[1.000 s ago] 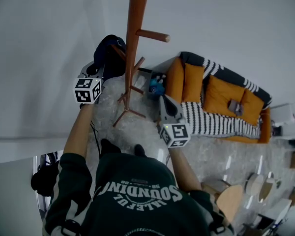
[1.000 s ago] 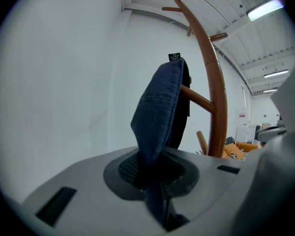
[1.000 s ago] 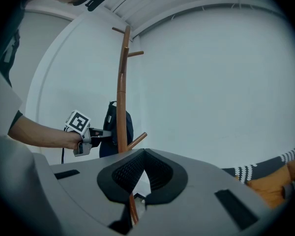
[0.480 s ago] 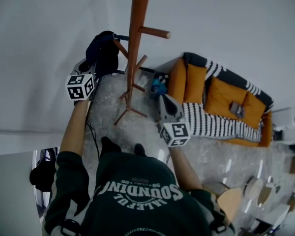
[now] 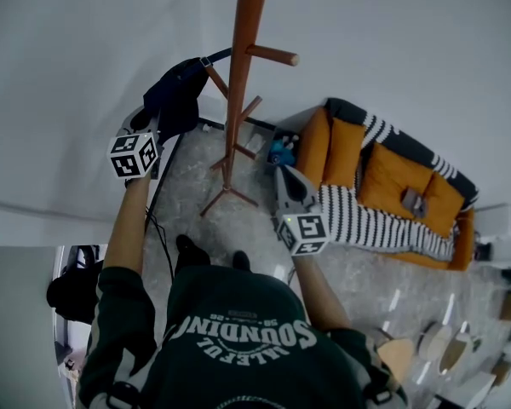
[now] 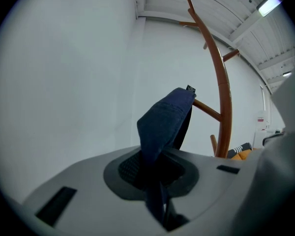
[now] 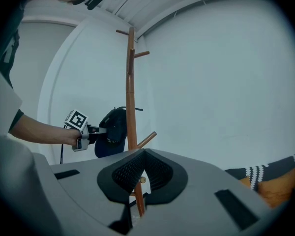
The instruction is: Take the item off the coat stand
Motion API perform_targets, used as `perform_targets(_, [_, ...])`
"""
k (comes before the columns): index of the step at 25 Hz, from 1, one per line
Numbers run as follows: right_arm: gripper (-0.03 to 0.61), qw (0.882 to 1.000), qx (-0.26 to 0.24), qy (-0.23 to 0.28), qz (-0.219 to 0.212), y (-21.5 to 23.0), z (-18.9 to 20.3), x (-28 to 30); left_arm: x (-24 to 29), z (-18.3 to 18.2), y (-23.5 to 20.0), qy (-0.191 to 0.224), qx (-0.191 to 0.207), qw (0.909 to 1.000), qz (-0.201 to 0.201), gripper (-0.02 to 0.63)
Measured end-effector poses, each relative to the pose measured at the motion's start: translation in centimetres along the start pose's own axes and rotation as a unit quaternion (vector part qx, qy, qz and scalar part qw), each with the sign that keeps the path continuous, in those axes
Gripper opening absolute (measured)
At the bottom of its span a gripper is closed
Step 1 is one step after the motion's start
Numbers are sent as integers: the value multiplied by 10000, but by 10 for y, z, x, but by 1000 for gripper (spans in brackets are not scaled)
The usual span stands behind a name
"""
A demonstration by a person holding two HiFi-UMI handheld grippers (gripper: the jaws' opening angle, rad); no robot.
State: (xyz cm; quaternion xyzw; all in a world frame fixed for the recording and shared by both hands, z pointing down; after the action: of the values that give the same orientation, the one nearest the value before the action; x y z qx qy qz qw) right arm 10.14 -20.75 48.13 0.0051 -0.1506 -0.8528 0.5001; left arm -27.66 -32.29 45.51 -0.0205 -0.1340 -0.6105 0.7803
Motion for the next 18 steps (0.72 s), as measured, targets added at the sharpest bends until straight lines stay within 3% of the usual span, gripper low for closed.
perform_targets(11, [0, 10000, 9, -2, -69, 5, -1, -6, -1, -21, 6, 72, -226, 9994, -256, 34])
perform_targets(18, [0, 9999, 8, -52, -108, 11, -4, -7, -10, -9, 3, -13, -278, 9988, -398, 34])
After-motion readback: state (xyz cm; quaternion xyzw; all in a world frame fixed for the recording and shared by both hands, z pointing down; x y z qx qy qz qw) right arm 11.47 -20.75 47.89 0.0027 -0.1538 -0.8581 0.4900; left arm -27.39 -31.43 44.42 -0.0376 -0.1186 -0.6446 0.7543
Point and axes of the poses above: the fingertips, and each gripper's own axes: x forward along the fingers, y to its right, z out of its underside, the point moved 7 cm from there along -x, backward along the fingers, and after that the axes turned 11 degrees about x, right-handed, at the moved point
